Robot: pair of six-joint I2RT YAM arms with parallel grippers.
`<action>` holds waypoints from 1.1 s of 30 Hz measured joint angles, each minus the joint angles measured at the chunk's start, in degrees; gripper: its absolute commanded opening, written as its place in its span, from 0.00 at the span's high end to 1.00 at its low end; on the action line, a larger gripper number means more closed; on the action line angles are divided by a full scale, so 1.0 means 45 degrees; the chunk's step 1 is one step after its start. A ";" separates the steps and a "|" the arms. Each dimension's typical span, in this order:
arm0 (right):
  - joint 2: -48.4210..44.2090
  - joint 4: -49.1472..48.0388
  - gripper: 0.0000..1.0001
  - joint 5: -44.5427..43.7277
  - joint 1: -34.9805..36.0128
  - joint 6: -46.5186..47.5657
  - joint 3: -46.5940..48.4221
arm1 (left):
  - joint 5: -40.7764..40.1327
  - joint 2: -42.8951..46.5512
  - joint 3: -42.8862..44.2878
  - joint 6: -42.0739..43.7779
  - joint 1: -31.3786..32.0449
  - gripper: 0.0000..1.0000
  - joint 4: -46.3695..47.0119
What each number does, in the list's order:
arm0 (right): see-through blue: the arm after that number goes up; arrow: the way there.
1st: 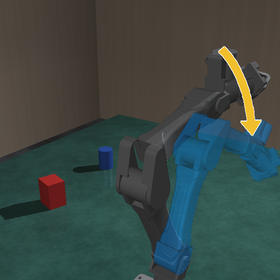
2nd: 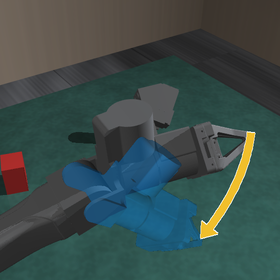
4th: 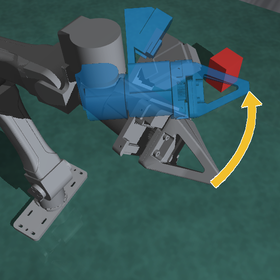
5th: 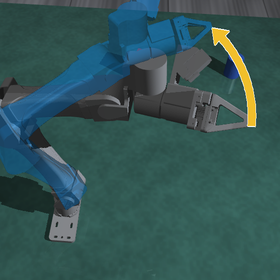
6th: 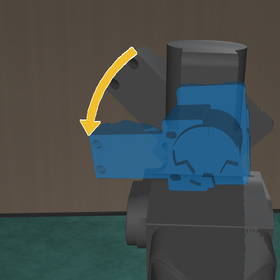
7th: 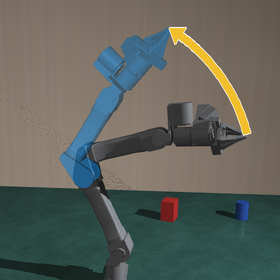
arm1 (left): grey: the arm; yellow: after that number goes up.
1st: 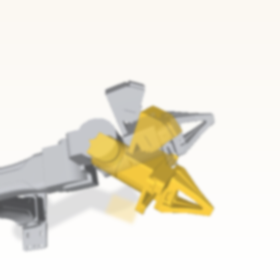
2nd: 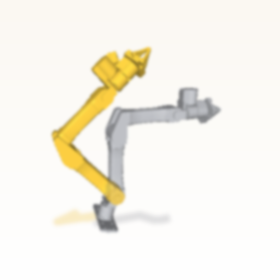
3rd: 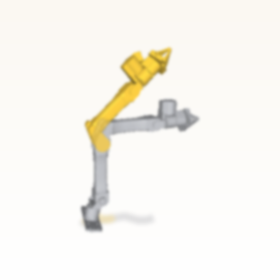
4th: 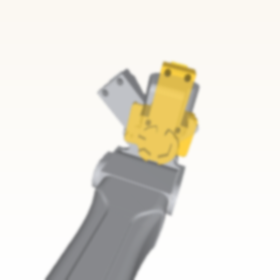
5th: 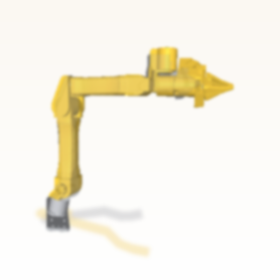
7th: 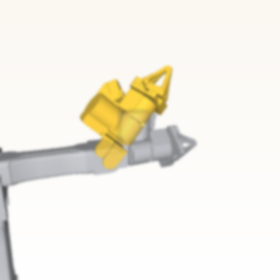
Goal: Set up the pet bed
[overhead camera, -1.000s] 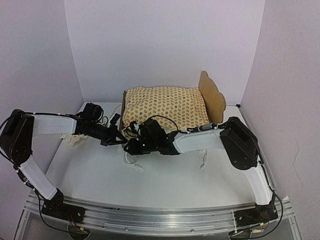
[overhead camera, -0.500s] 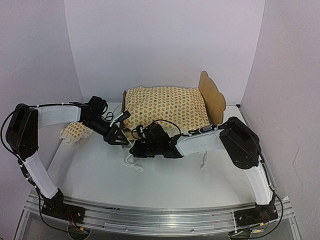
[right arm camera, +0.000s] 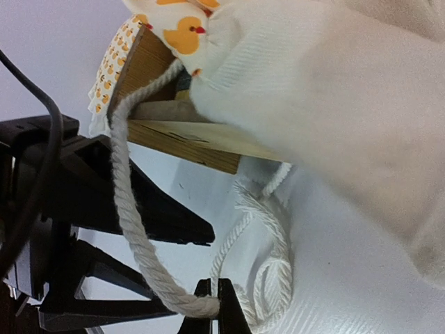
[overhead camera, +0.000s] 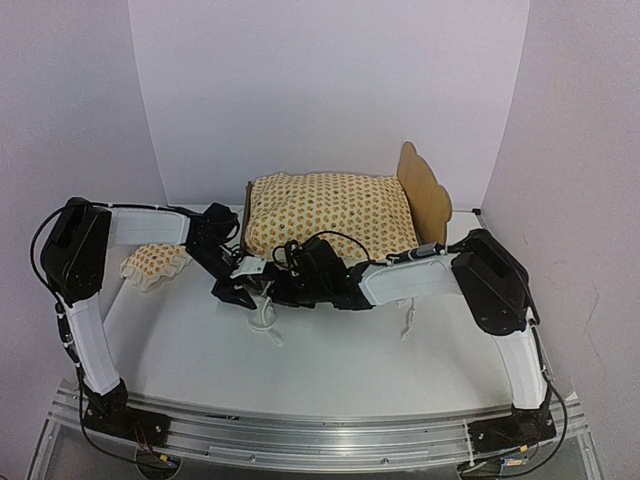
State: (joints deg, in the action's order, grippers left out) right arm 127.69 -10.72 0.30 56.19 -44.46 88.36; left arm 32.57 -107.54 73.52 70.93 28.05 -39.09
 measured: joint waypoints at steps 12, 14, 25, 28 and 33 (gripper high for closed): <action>-0.0042 0.0596 1.00 -0.0289 -0.0116 -0.0056 -0.0366 | -0.1604 -0.1588 0.1322 0.1262 0.0505 0.54 0.0570; -0.0042 0.0612 1.00 -0.0352 -0.0140 -0.0106 -0.0443 | -0.1612 -0.1692 0.1314 0.1271 0.0543 0.55 0.0787; -0.0047 0.1181 1.00 -0.0405 -0.0100 -0.0172 -0.0592 | -0.2866 -0.1793 0.0701 0.2716 0.0654 0.59 0.2006; -0.0080 0.0996 1.00 -0.0411 -0.0105 -0.0132 -0.0586 | -0.3392 -0.1821 0.0296 0.3462 0.0659 0.64 0.2365; -0.0263 0.0844 1.00 -0.0470 -0.0114 -0.0017 -0.0563 | -0.3367 -0.1792 0.0236 0.3815 0.0753 0.61 0.2550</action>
State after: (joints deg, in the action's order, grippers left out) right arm 126.51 -6.93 -1.81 55.68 -44.54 85.82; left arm 17.42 -115.61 74.58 88.10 31.44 -27.61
